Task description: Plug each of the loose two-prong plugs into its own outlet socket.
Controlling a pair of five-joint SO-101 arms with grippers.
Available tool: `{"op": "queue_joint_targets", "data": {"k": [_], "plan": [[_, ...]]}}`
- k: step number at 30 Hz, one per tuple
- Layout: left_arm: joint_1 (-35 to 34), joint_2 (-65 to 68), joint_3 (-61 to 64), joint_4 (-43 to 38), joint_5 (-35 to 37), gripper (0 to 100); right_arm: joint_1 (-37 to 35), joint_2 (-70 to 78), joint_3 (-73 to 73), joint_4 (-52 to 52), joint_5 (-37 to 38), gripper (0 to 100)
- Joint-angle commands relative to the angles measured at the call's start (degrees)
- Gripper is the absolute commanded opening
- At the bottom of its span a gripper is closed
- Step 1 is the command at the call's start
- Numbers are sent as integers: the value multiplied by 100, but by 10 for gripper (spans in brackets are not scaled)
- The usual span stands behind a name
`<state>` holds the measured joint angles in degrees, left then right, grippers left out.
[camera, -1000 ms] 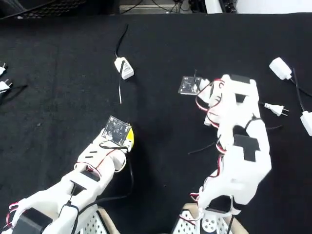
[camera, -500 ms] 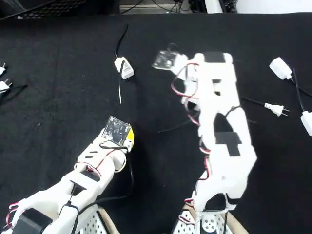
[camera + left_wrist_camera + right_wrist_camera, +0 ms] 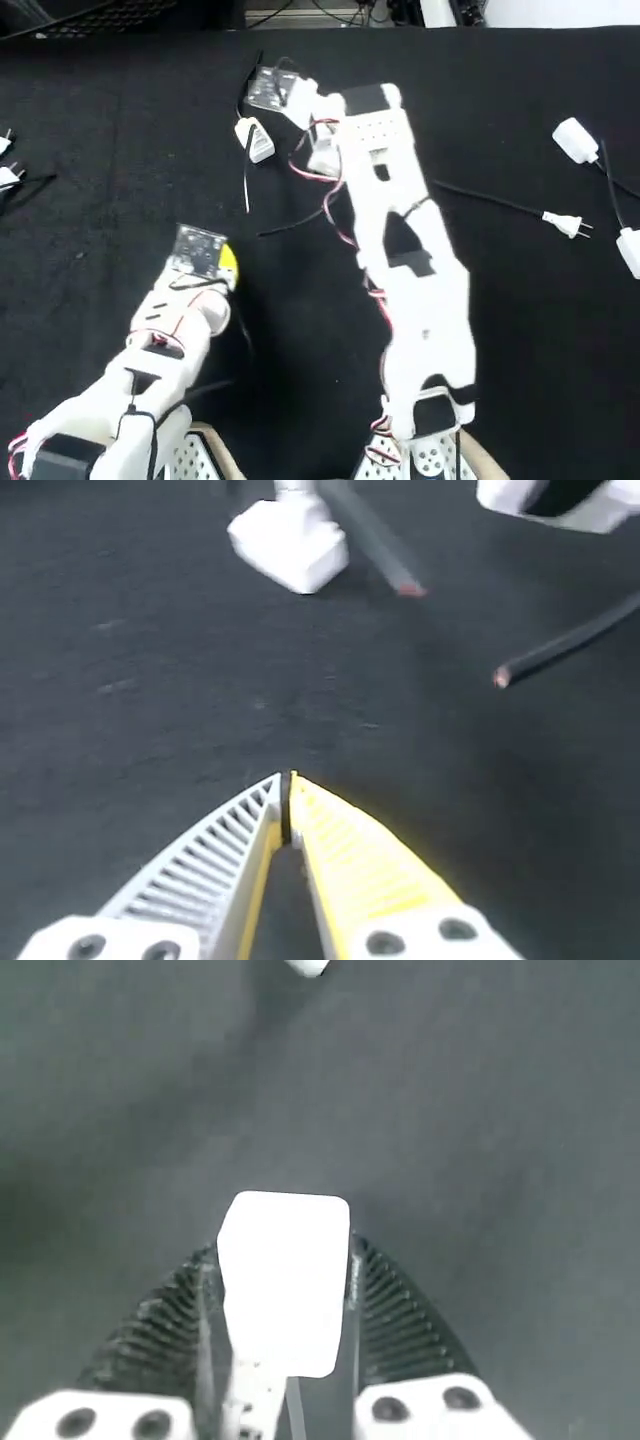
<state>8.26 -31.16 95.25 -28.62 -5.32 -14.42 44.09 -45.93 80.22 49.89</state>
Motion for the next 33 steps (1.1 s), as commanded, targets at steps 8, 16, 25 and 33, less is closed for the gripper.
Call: {"op": "queue_joint_targets", "data": {"k": [8, 16, 25, 33], "plan": [[-813, -132, 92, -18, -26, 30, -563, 2818, -4980, -193, -44, 12], [-769, -132, 92, -18, -35, 30, -615, 3248, -4277, -1451, -53, 15], [-760, -132, 92, -18, -18, 30, -316, 3653, -3916, -3218, -1222, 166], [-593, -132, 110, -18, -35, 30, -299, 3688, -4558, -3429, -1503, 283]]}}
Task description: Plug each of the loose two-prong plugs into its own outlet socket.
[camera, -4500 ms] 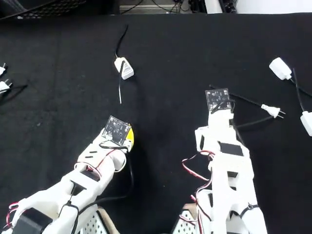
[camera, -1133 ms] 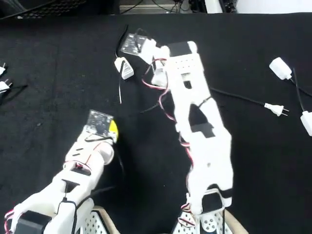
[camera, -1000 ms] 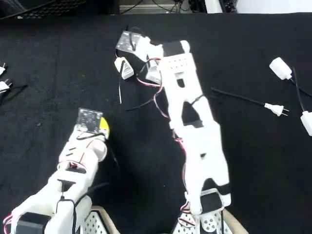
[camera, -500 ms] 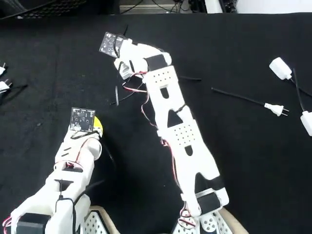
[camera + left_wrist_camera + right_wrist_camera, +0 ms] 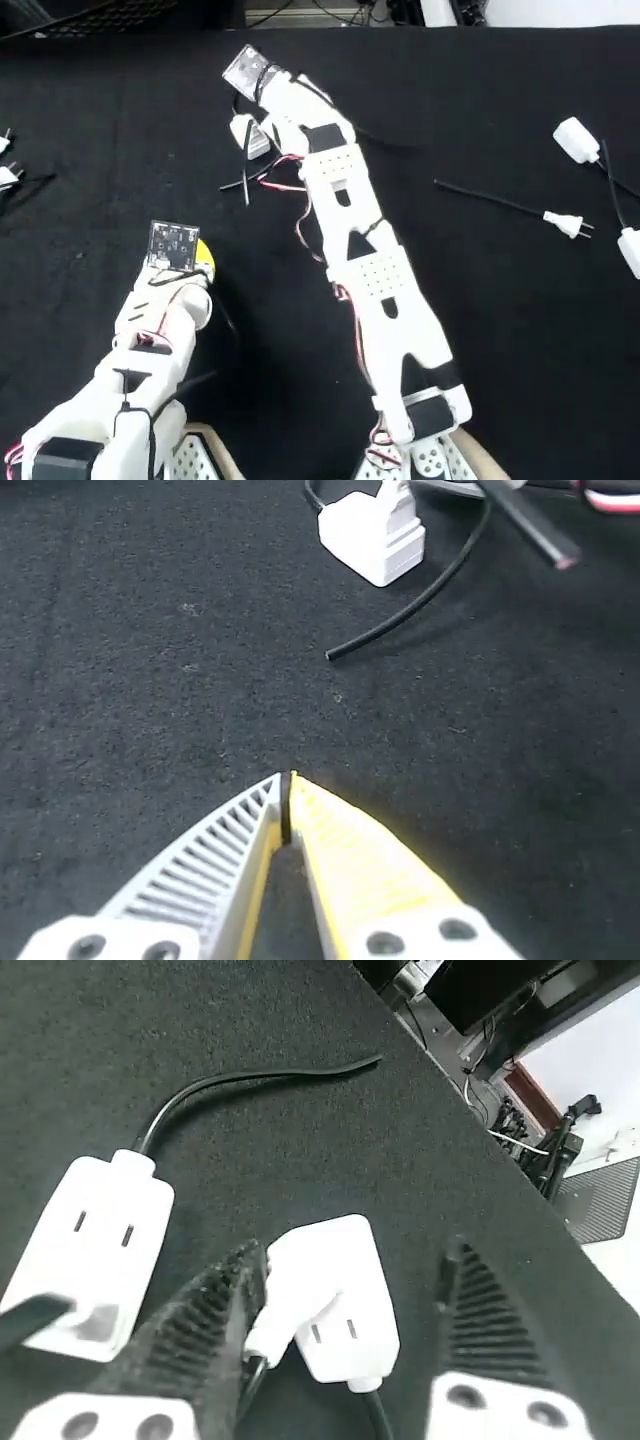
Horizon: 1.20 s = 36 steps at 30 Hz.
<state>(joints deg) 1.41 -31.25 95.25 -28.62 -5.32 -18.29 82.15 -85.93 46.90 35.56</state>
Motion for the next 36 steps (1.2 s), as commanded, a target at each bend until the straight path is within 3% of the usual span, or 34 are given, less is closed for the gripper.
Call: {"op": "queue_joint_targets", "data": {"k": [1, 7, 17, 27, 32, 36], "plan": [[92, -123, 110, -18, -35, 30, 70, -119, -673, -70, -70, 289], [92, -123, 110, -18, -35, 30, 35, -356, -998, 580, -35, 301], [101, -123, 110, -18, -35, 30, 712, -1209, -989, 1837, -62, 298], [101, -123, 110, -9, -35, 30, 2593, -1982, -971, 2567, -88, 297], [101, -123, 110, 0, -35, 30, 3604, -2070, -963, 2629, -492, 297], [101, -123, 110, 9, -35, 30, 4220, -2009, -804, 2690, -185, 297]]}}
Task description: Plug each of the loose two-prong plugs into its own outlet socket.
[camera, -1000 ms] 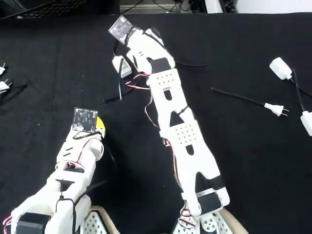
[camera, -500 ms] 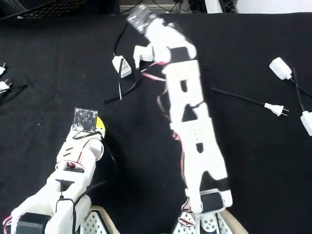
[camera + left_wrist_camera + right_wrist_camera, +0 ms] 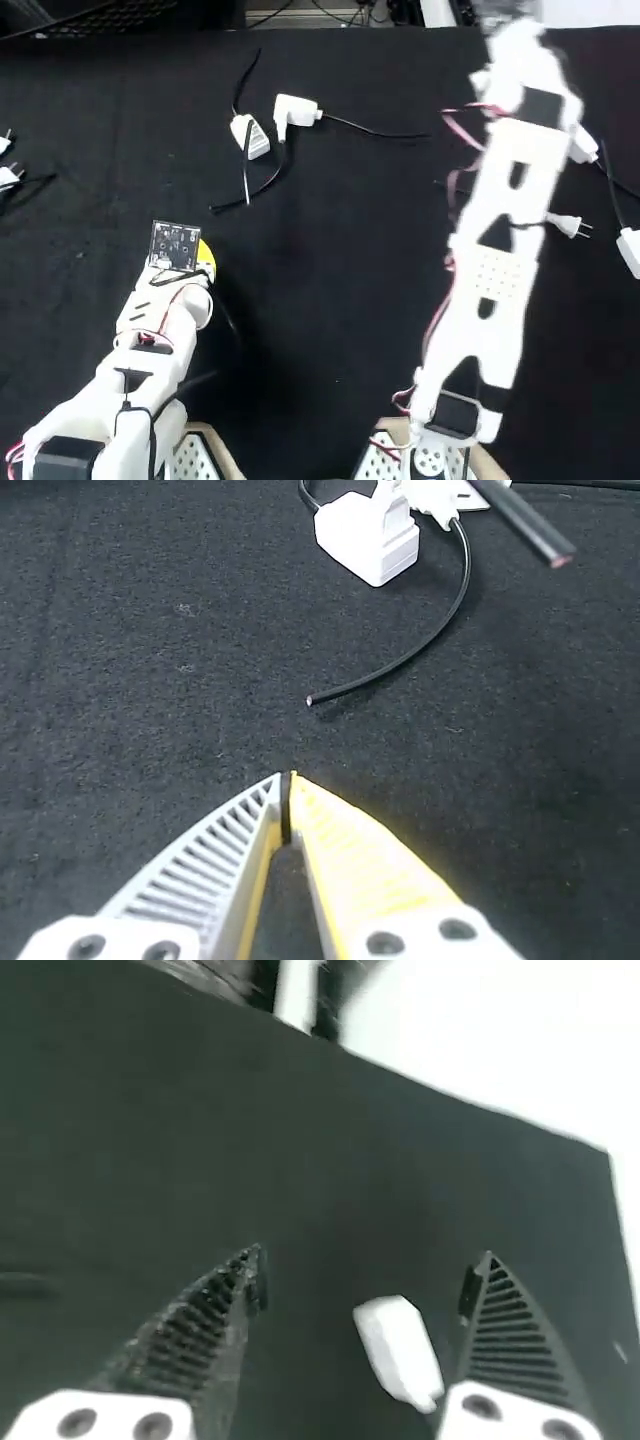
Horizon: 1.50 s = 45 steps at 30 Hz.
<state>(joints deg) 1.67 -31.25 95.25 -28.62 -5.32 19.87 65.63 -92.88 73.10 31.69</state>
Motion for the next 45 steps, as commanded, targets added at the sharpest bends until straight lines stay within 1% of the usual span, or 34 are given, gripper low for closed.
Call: {"op": "queue_joint_targets", "data": {"k": [1, 4, 9, 14, 16, 20, 24, 29, 31, 34, 35, 37, 39, 41, 45], "plan": [[84, -114, 110, 18, -35, 30, 527, -330, 4, 70, 422, 297], [84, -114, 110, 18, -35, 30, 835, -224, 400, 62, 1345, 296], [84, -114, 110, 18, -35, 30, 1222, 110, 857, 26, 2620, 296], [207, -62, 110, 26, -35, 30, 1284, 541, 857, -9, 3147, 296], [286, -62, 110, 35, -35, 30, 1284, 708, 875, -185, 3402, 296], [286, -62, 110, 35, -35, 30, 1389, 1130, 857, -1073, 3701, 296], [295, -62, 110, 35, -35, 30, 1530, 1604, 892, -2092, 4273, 296], [303, -62, 110, 35, -35, 30, 1626, 2281, 892, -3437, 4369, 296], [338, -62, 110, 35, -35, 30, 1626, 2536, 901, -3789, 4396, 296], [426, -53, 110, 44, -44, 30, 1547, 2809, 884, -3842, 4642, 279], [426, -53, 110, 44, -44, 30, 1521, 2862, 901, -3842, 4818, 246], [426, -53, 110, 44, -44, 30, 1495, 2967, 901, -3833, 5099, 148], [426, -53, 110, 44, -44, 30, 1486, 3020, 901, -3833, 5152, 70], [426, -53, 110, 44, -44, 30, 1486, 3029, 892, -3666, 5160, 57], [426, -53, 110, 44, -44, 30, 1459, 2993, 743, -2699, 5310, 55]]}}
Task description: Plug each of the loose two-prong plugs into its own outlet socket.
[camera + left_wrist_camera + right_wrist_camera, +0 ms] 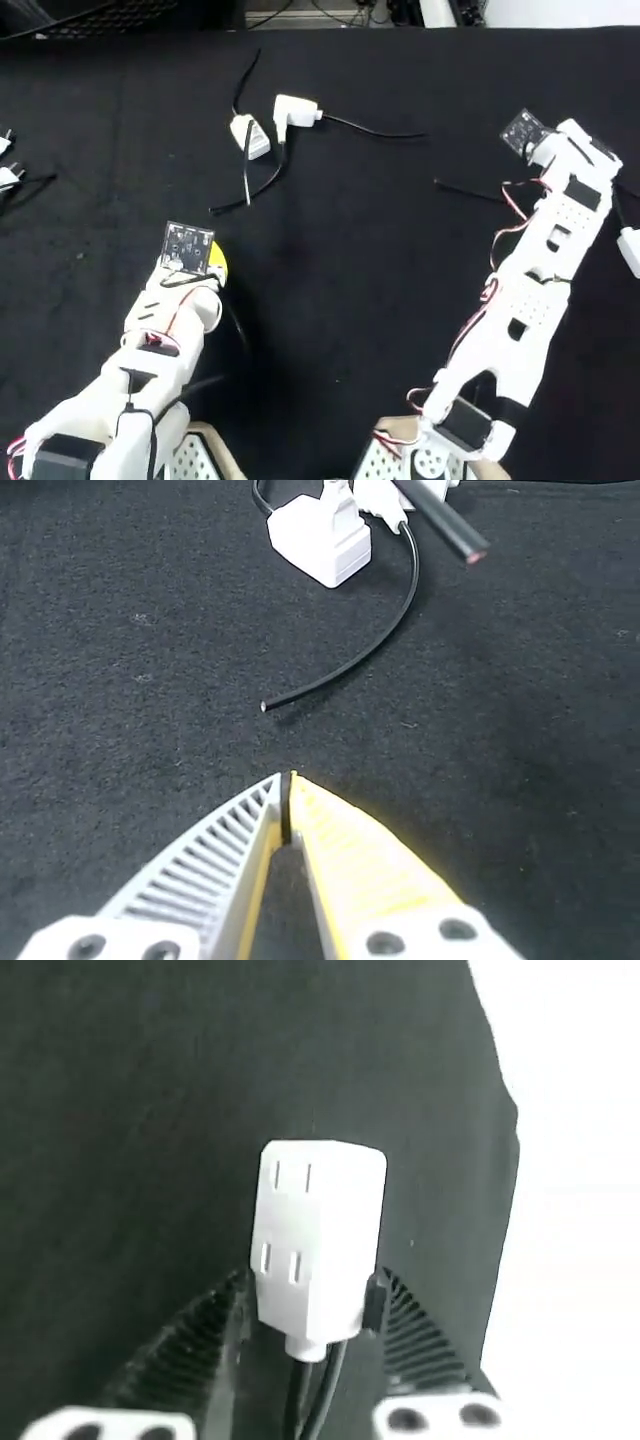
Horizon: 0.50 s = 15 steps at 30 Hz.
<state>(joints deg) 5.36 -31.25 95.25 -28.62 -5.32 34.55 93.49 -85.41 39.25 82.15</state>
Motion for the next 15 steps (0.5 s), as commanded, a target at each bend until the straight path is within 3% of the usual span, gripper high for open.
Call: {"op": "queue_joint_targets", "data": {"k": [1, 11, 15], "plan": [[57, -53, 110, 44, -44, 30, -9, 207, -101, 923, 308, 46], [57, -53, 110, 44, -44, 30, -44, 13, -1042, 2066, -114, 12], [57, -53, 110, 44, -44, 30, -123, -541, -1033, 3270, -123, 12]]}}
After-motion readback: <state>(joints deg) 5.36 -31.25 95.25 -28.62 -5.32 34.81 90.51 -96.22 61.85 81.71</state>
